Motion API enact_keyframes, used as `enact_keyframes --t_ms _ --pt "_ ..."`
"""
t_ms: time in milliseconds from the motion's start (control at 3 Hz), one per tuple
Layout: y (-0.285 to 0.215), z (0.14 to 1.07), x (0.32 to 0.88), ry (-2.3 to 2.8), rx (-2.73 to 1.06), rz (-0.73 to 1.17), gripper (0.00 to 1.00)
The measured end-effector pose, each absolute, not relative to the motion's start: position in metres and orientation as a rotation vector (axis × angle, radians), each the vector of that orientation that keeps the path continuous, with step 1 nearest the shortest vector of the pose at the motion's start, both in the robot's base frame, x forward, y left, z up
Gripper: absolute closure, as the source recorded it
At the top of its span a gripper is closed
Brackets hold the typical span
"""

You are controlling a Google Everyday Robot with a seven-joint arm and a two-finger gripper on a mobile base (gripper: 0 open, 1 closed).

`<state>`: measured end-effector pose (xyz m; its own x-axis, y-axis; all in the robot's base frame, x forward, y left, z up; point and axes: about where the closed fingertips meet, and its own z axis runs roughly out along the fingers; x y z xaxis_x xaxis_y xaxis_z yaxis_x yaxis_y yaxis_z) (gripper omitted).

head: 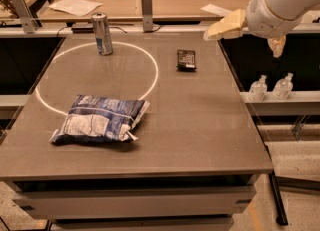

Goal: Move rxbar chocolate near redbull can

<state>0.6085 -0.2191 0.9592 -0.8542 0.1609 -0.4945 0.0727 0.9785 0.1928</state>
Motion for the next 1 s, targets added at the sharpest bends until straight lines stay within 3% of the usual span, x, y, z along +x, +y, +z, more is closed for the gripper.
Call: enact_keyframes --t_ms 667,1000 --pt "-0.157 0.929 0.647 2.694 0.007 0.356 0.0" --pt "-0.157 0.93 0.647 2.692 0.008 0.356 0.0"
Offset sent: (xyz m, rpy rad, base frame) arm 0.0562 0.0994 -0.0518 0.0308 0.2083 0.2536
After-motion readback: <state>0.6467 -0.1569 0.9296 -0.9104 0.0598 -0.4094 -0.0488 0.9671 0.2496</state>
